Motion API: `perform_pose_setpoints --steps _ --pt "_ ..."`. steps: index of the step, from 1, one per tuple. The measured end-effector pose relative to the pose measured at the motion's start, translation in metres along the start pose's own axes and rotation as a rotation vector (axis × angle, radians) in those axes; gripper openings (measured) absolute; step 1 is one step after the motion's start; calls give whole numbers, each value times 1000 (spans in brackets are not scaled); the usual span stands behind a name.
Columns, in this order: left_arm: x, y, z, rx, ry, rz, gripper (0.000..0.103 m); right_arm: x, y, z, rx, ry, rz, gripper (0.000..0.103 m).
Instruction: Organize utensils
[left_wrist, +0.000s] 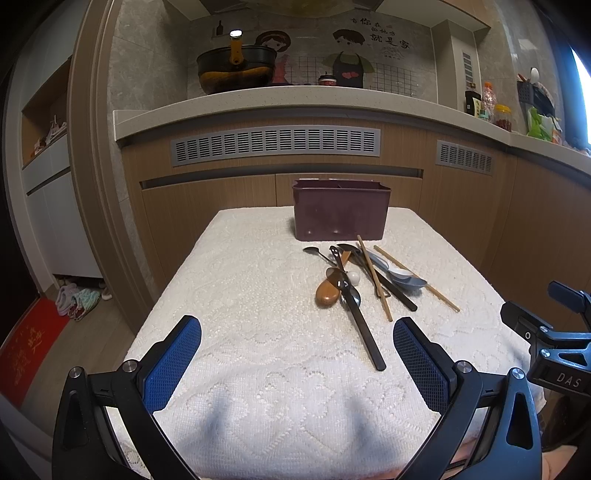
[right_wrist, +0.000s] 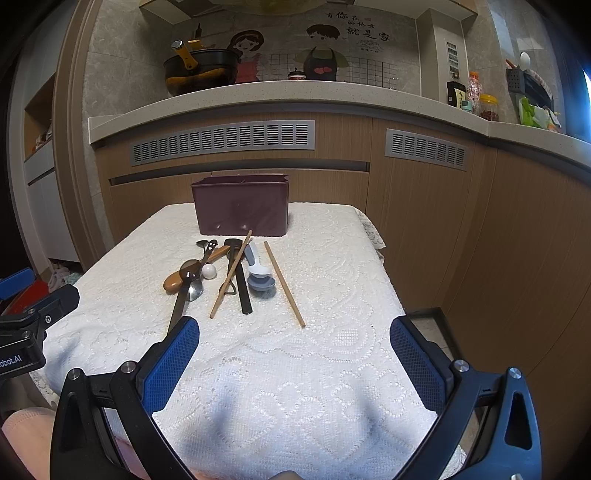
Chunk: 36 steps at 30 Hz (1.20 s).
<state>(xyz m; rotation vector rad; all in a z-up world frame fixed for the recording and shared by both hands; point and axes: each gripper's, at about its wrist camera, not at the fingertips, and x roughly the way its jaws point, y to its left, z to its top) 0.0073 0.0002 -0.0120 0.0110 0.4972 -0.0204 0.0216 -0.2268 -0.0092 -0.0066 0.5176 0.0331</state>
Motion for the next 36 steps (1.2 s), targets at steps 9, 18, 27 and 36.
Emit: perform_pose_setpoints --steps 9,18,27,36 --pt "0 0 0 0 1 0 103 0 0 0 1 1 1 103" --pt "0 0 1 1 2 0 103 0 0 0 1 0 0 103" --pt "2 1 0 6 18 0 103 0 0 0 1 1 0 103" --pt "29 0 13 36 89 -46 103 14 -1 7 -25 5 -23 103"
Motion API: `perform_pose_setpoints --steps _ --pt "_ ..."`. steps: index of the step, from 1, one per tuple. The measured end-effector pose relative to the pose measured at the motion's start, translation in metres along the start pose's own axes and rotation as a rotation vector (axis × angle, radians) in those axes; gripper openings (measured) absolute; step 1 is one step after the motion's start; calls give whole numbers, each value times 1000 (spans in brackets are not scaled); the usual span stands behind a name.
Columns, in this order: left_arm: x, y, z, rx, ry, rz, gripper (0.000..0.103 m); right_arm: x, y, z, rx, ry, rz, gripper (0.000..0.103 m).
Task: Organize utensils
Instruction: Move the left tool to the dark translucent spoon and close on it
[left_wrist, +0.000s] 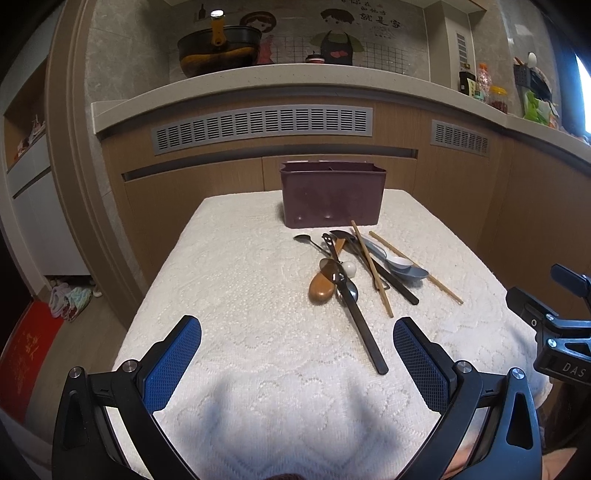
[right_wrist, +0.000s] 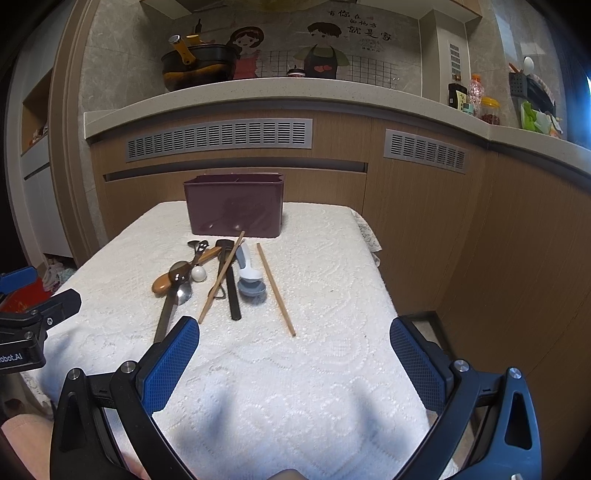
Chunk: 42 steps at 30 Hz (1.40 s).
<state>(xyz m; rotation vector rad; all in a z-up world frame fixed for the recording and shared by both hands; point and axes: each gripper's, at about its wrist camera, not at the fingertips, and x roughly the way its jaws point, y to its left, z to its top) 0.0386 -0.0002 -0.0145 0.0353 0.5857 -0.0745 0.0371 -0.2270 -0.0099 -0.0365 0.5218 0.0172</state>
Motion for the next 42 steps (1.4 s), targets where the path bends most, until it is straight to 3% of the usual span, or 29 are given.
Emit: perform_pose_setpoints --steps 13,19,24,28,30,34,42 --pt "60 23 36 -87 90 -65 103 57 11 26 -91 69 21 103" --pt "102 12 35 -84 214 -176 103 87 16 35 -127 91 -4 103" --pt "120 -9 33 -1 273 -178 103 101 5 37 -130 103 -25 103" --pt "126 -13 40 -21 223 -124 103 104 -7 42 -108 71 -15 103" --pt "134 -10 44 -59 230 -133 103 104 -11 47 -95 49 -17 103" --pt "146 -14 49 -46 246 -74 103 103 -20 58 -57 8 -30 103" --pt "167 -28 50 25 273 -46 71 114 -31 50 -8 54 5 102"
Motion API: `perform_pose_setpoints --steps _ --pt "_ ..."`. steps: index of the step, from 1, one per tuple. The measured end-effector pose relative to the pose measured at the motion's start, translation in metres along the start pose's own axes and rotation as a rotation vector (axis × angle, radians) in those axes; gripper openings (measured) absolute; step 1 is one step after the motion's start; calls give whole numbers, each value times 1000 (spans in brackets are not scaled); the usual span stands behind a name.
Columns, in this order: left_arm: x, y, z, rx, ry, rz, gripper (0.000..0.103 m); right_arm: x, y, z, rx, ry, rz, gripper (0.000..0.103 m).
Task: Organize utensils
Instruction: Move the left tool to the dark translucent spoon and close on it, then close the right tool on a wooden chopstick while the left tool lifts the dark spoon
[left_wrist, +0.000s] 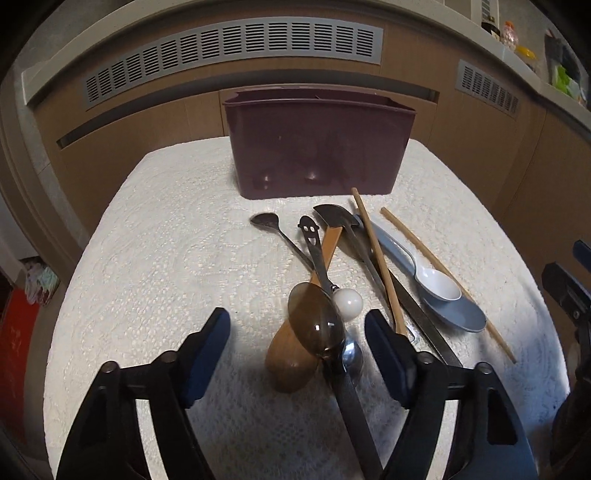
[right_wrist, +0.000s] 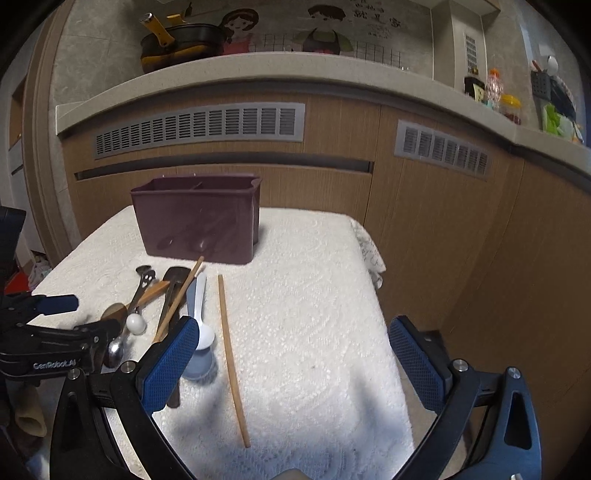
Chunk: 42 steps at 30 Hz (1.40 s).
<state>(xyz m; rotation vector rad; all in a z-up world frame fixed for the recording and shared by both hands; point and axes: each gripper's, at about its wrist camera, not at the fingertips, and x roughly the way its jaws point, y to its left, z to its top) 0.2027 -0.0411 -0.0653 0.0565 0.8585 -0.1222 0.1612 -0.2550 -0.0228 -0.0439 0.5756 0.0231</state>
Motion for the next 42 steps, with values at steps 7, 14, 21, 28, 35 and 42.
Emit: perform_pose_setpoints --steps 7,14,21,28,35,42 --pt "14 -13 -1 88 19 27 52 4 -7 -14 42 18 -24 102" --pt "-3 -1 -6 90 -43 -28 37 5 -5 -14 26 43 -10 102" --pt "-40 34 -2 -19 -150 -71 37 9 11 -11 -2 78 35 102" --pt "-79 59 3 -54 -287 -64 37 17 35 -3 -54 100 86 102" --pt "-86 76 9 -75 -326 -95 30 61 63 25 -106 176 197 56" --pt "-78 86 11 -90 -317 -116 23 134 98 43 -109 320 257 35"
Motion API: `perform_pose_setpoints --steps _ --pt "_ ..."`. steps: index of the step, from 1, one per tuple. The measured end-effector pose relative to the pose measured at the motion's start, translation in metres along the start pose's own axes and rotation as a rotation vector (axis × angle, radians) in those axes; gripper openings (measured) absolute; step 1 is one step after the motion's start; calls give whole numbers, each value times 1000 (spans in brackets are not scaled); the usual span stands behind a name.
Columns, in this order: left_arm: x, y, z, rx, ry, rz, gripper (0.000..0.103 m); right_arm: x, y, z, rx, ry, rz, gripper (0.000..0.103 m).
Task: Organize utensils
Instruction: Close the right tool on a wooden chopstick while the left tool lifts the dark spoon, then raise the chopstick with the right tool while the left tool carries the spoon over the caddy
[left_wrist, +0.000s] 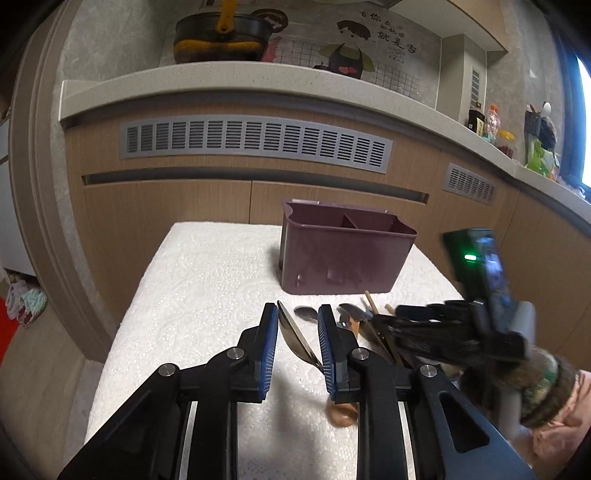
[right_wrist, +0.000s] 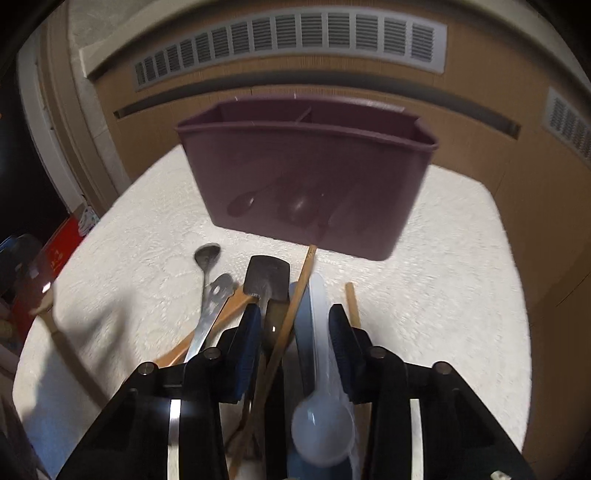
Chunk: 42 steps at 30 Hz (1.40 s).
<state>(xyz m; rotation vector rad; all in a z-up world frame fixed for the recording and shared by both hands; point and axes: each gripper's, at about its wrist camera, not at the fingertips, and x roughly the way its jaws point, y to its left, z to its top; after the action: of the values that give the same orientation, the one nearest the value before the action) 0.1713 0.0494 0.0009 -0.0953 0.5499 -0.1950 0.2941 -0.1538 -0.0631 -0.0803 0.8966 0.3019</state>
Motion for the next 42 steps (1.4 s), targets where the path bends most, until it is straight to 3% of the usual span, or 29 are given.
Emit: perform_pose_setpoints --steps 4,7,10,15,17,21,29,34,38,42 --pt "8 8 -2 -40 36 -45 23 21 -1 9 30 38 16 35" --pt "13 8 -4 -49 51 -71 23 18 2 10 18 52 49 14" --pt "17 2 -5 -41 68 -81 23 6 3 5 -1 35 32 6" --pt "17 8 -7 -57 119 -44 24 -17 -4 -7 3 11 50 5" --pt "19 14 -12 -88 176 -18 25 -23 -5 -13 1 8 58 5" --pt "28 16 -30 -127 314 -2 40 -35 -6 -26 2 -19 55 5" --pt "75 15 -39 -239 491 24 44 -48 -6 -49 2 -63 50 5" --pt "99 2 -29 -217 519 56 46 -55 -9 -57 6 -89 39 5" --pt "115 -17 -27 -85 491 116 45 -58 -14 -59 19 -116 17 5" --pt "112 -22 -31 -26 422 132 33 -64 -18 -59 34 -146 17 5"
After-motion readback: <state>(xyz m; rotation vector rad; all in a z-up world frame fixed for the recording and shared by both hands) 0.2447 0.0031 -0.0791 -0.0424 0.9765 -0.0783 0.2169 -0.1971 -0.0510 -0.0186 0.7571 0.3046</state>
